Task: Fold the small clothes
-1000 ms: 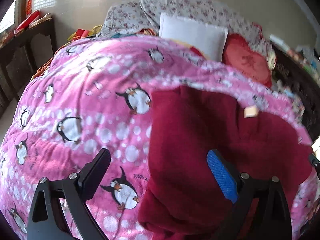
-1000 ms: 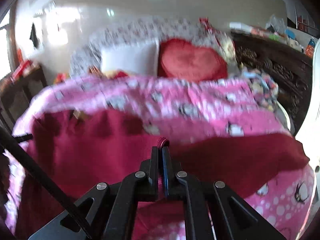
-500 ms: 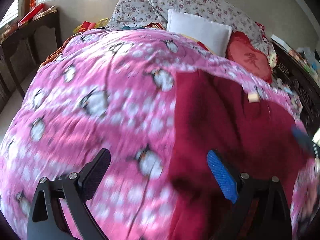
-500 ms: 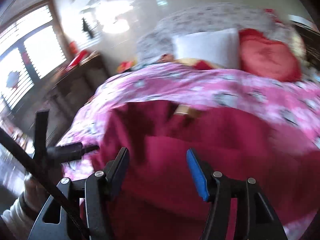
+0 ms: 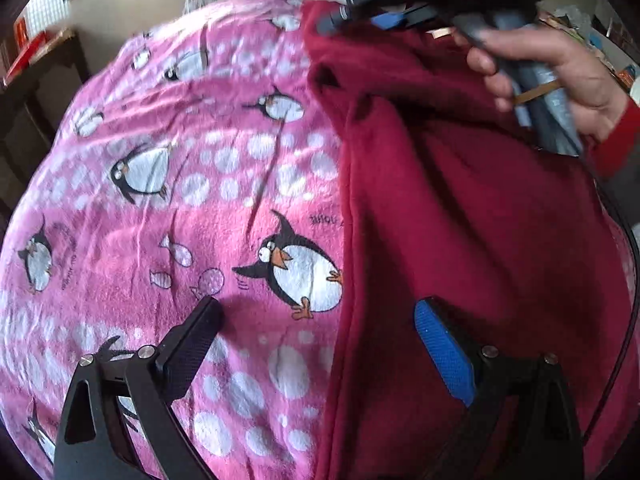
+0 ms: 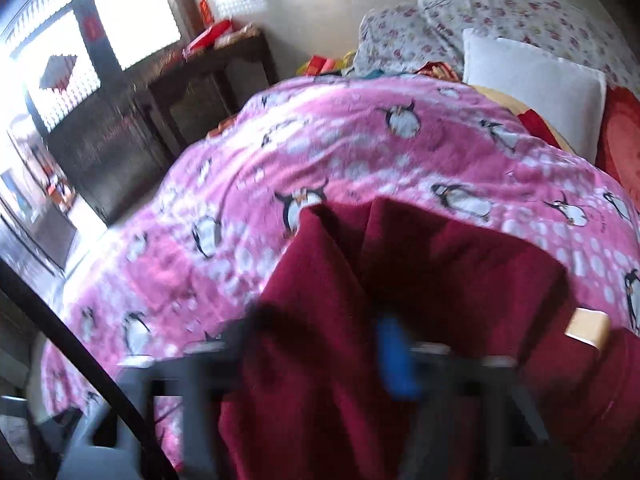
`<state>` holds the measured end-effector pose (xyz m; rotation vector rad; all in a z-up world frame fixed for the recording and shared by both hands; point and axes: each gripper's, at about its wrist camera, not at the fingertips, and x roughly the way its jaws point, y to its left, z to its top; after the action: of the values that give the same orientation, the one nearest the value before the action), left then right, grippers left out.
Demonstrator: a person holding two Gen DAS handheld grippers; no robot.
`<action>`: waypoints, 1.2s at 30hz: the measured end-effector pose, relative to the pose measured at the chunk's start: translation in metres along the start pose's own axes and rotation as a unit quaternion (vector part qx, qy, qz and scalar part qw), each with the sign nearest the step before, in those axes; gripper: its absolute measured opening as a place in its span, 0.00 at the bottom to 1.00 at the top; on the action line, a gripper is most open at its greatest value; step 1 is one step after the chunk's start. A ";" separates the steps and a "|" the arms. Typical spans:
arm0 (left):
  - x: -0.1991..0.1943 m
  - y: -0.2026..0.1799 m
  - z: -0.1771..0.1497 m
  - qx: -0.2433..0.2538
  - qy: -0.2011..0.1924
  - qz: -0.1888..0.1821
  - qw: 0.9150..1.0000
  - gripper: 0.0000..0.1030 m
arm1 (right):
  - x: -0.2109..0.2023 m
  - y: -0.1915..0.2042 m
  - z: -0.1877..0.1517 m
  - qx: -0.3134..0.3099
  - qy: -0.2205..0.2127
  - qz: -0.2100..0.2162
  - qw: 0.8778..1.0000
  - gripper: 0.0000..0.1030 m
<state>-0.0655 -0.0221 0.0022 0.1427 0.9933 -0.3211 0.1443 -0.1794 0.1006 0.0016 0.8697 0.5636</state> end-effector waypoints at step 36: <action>-0.055 0.000 0.063 -0.024 -0.117 0.017 0.993 0.79 | -0.165 -0.103 -0.174 0.155 -0.060 -0.199 0.966 0.60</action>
<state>-0.0432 -0.0272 0.0825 0.0757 0.7655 -0.2762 -0.0176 -0.3835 0.0825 0.1418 0.8040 0.0472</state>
